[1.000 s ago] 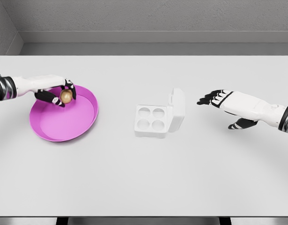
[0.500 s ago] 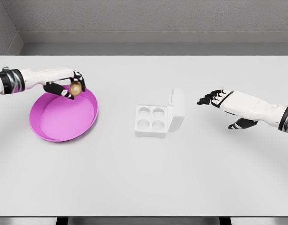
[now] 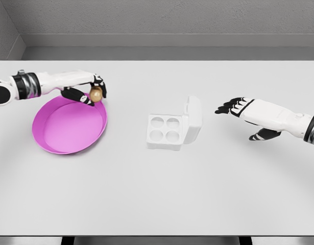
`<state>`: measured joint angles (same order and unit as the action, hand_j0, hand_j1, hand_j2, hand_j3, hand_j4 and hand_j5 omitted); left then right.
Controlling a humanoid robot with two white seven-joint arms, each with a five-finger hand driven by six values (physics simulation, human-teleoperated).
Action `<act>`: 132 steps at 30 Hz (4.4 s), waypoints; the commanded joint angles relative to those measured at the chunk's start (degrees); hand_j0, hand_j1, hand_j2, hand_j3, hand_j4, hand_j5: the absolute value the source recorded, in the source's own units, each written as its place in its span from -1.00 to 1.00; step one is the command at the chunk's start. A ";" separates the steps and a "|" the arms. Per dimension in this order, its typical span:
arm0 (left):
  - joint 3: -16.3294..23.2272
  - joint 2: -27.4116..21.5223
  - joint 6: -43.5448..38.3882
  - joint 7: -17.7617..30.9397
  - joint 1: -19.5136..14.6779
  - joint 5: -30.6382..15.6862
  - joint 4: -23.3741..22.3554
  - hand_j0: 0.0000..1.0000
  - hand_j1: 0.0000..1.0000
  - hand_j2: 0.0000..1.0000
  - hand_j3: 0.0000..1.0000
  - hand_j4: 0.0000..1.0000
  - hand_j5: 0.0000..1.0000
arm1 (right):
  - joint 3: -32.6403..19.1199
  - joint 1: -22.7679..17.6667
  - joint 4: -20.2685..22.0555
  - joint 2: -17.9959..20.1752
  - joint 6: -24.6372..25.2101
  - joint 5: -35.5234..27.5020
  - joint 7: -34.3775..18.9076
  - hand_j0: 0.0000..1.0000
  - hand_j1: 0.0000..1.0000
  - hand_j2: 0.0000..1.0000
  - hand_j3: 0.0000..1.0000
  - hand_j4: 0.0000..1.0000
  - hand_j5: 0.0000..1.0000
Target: Pack egg into the box and close the box lid
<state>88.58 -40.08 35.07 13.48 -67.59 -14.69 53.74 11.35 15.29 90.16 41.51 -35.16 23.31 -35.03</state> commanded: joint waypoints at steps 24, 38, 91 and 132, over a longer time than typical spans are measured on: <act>-2.01 6.85 -0.07 0.06 -0.26 -0.60 2.69 -0.14 -0.14 -0.14 -0.14 -0.14 -0.14 | -0.10 0.00 -0.07 0.06 0.16 -0.37 0.03 1.00 1.00 1.00 1.00 1.00 1.00; -2.01 10.98 -0.07 0.06 -1.49 -0.69 5.77 -0.15 -0.15 -0.15 -0.15 -0.15 -0.15 | -0.10 0.00 -0.07 0.15 0.16 -0.37 0.03 1.00 1.00 1.00 1.00 1.00 1.00; 3.79 11.60 -0.07 2.78 -6.86 6.25 16.23 -0.18 -0.18 -0.18 -0.18 -0.18 -0.18 | -0.01 -0.26 0.02 0.06 0.16 -0.28 0.03 1.00 1.00 1.00 1.00 1.00 1.00; 5.64 14.68 -0.07 2.87 -6.68 6.25 11.57 0.17 0.17 0.17 0.17 0.17 0.17 | -0.01 -0.35 0.19 0.15 0.16 -0.28 0.03 1.00 1.00 1.00 1.00 1.00 1.00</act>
<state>94.32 -25.31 35.08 16.35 -74.18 -8.05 65.25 11.34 14.94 90.33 41.60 -35.16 23.40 -35.03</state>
